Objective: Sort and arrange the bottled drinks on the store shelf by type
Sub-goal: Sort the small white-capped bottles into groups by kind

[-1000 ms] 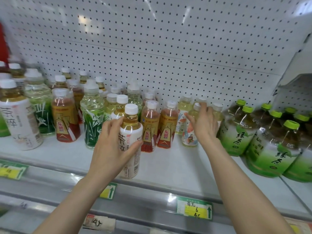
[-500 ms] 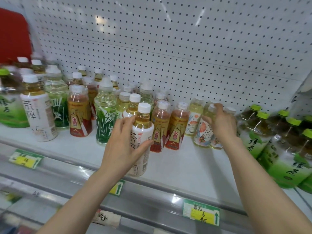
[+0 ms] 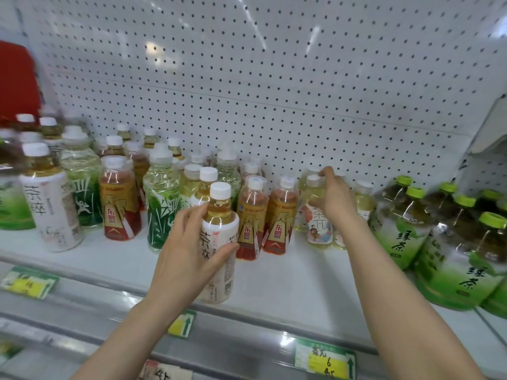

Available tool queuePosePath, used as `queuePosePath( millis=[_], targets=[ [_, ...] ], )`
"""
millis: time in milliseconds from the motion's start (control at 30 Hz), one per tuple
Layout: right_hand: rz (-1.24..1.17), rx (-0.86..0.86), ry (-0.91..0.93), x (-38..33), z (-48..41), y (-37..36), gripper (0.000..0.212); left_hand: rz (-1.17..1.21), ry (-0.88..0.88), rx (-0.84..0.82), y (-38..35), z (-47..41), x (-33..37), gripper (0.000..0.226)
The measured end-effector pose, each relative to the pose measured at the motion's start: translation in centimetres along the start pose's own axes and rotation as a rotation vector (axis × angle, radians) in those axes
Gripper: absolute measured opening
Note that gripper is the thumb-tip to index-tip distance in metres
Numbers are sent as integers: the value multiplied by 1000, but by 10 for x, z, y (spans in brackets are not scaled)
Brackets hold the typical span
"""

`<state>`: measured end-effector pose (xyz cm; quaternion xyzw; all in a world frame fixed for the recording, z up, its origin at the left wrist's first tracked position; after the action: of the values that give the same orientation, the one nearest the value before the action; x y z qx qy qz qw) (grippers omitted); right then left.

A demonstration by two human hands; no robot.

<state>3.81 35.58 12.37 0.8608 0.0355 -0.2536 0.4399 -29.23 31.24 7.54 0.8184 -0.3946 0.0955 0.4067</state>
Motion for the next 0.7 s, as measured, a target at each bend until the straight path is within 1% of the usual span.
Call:
queuePosePath(
  millis=[100,233,333,433,533,633,667,700],
  targets=[
    [-56,14,-63,19,6,12,67,1,-13,14,-2,-1,2,85],
    [21,23,-60,26,19,14,75,3,-15,21,-4,-2,4,83],
    [-40,35,-68,23,19,10,72,-1,-4,3,-6,-2,1,86],
    [-128,30,-23,17,19,0,70,-11,2,-11,-6,-2,1,90],
    [-115,49,-15,7,20,-8,68,-6,5,-21,-6,-2,1,92],
    [-94,8,-5,3,15,-11,67,0,12,-24,-6,-2,1,92],
    [-91,24,3,6,14,-6,66,1,14,-24,-6,-2,1,91],
    [-74,80,10,11,12,4,64,3,15,-23,-6,-2,1,91]
  ],
)
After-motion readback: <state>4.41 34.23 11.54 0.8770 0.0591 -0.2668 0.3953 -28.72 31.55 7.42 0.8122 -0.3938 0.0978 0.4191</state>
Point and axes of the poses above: each hand's wrist, its own z-axis away from the middle knuckle, its own y-axis out of the back of the hand, x = y × z, the point moved 7 cm from there along -z, towards the middle knuckle, and after that the axes turned 8 degrees about -z, right-handed, at the moved point
